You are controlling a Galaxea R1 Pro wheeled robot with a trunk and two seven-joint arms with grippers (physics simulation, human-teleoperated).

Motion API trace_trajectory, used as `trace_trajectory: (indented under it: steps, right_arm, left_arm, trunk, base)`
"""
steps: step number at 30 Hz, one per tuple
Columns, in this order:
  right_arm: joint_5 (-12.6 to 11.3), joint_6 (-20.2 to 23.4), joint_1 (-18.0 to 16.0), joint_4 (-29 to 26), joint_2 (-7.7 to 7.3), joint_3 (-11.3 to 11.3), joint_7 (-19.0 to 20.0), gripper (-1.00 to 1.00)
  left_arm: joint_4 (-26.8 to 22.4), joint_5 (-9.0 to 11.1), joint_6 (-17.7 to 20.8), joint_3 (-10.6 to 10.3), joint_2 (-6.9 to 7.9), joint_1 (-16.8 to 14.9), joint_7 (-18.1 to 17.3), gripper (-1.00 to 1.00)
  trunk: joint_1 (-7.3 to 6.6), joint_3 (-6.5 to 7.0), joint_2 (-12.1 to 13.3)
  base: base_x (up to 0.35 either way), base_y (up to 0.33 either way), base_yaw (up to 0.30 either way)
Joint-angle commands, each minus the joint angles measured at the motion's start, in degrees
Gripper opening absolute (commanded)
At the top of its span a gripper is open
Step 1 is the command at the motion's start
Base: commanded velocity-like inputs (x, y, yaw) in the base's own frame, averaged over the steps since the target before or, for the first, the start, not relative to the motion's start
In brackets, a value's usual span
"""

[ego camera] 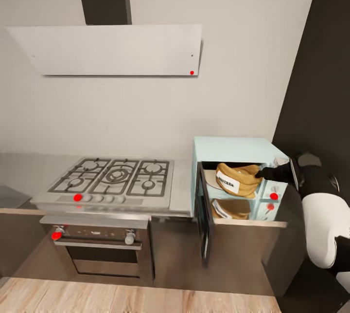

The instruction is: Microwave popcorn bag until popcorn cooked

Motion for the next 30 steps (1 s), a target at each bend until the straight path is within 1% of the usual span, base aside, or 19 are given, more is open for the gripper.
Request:
trace_trajectory:
  steps: [1,9,12,13,15,16,17,19,20,21,22,23,26,27,28,30]
  right_arm:
    - [0.60,0.12,0.17,0.01,0.04,-0.14,0.56,1.00]
    - [0.47,-0.50,5.54,0.04,0.15,-0.14,0.40,1.00]
    - [0.44,-0.93,8.91,0.18,0.34,-0.06,0.45,1.00]
    - [0.49,-1.65,10.21,0.21,2.03,-0.02,0.51,1.00]
    - [0.54,-3.81,10.80,0.23,4.37,-0.04,0.53,1.00]
    - [0.45,-7.18,11.04,0.23,6.32,-0.05,0.47,1.00]
    - [0.38,-10.11,11.11,0.23,7.56,-0.05,0.39,1.00]
    - [0.36,-14.25,11.15,0.23,9.36,-0.13,0.25,1.00]
    - [0.23,-18.80,11.18,-0.14,11.38,-0.23,0.00,1.00]
    - [-0.37,-20.77,11.20,-0.55,12.16,-0.39,-0.13,1.00]
    - [-1.56,-22.18,11.20,-1.24,12.60,-0.60,-0.23,1.00]
    - [-3.24,-23.29,11.20,-2.34,12.83,-0.76,-0.34,1.00]
    - [-6.55,-25.54,11.22,-3.30,13.14,-0.94,-0.85,1.00]
    - [-9.29,-30.77,11.47,-2.20,13.23,-2.24,-2.19,1.00]
    - [-9.61,-31.70,11.58,-2.04,13.23,-2.49,-2.40,1.00]
    - [-10.79,-36.10,12.04,-1.47,13.25,-3.44,-4.10,1.00]
  left_arm:
    - [-0.01,0.21,-0.14,0.04,-0.01,-0.02,0.04,1.00]
    - [-0.01,0.28,-0.17,0.04,-0.08,-0.02,0.04,1.00]
    - [-0.02,0.26,-0.19,0.04,-0.10,-0.02,0.04,1.00]
    - [-0.02,0.22,-0.21,0.04,-0.08,-0.02,0.04,1.00]
    - [-0.03,0.21,-0.20,0.04,-0.05,-0.02,0.04,1.00]
    - [-0.03,0.21,-0.20,0.04,-0.03,-0.02,0.04,1.00]
    - [-0.02,0.20,-0.21,0.04,-0.02,-0.02,0.04,1.00]
    - [-0.01,0.20,-0.21,0.04,-0.02,-0.02,0.04,1.00]
    - [0.00,0.20,-0.22,0.04,-0.02,-0.02,0.04,1.00]
    - [0.01,0.20,-0.21,0.04,-0.02,-0.02,0.04,1.00]
    - [-0.01,0.20,-0.22,0.04,-0.01,-0.02,0.04,1.00]
    - [-0.02,0.20,-0.22,0.04,-0.01,-0.02,0.04,1.00]
    - [-0.01,0.19,-0.22,0.04,-0.01,-0.01,0.04,1.00]
    - [-0.01,0.19,-0.22,0.04,-0.01,-0.01,0.04,1.00]
    - [-0.01,0.19,-0.22,0.04,-0.01,-0.02,0.04,1.00]
    - [-0.03,0.19,-0.23,0.04,-0.01,-0.01,0.04,1.00]
  trunk:
    - [0.00,-0.12,-0.12]
    - [0.00,-0.12,-0.12]
    - [0.00,-0.12,-0.12]
    - [0.00,-0.12,-0.12]
    - [0.00,-0.12,-0.12]
    - [0.00,-0.12,-0.12]
    - [0.00,-0.12,-0.12]
    - [0.00,-0.12,-0.12]
    - [0.00,-0.12,-0.12]
    - [0.00,-0.12,-0.12]
    - [0.00,-0.12,-0.12]
    - [0.00,-0.12,-0.12]
    - [0.00,-0.12,-0.12]
    - [0.00,-0.12,-0.12]
    - [0.00,-0.12,-0.12]
    - [0.00,-0.12,-0.12]
  base:
    - [-0.309,0.000,0.000]
    - [-0.301,0.000,0.000]
    - [-0.233,0.000,0.000]
    - [-0.073,0.000,0.000]
    - [-0.038,0.000,0.000]
    - [-0.012,0.000,0.000]
    - [-0.006,0.000,0.000]
    - [-0.003,0.000,0.000]
    - [0.000,0.000,0.000]
    - [0.000,0.000,0.000]
    - [0.000,0.000,0.000]
    - [0.000,0.000,0.000]
    - [0.000,0.000,0.000]
    - [0.000,0.000,0.000]
    - [0.000,0.000,0.000]
    - [0.000,0.000,0.000]
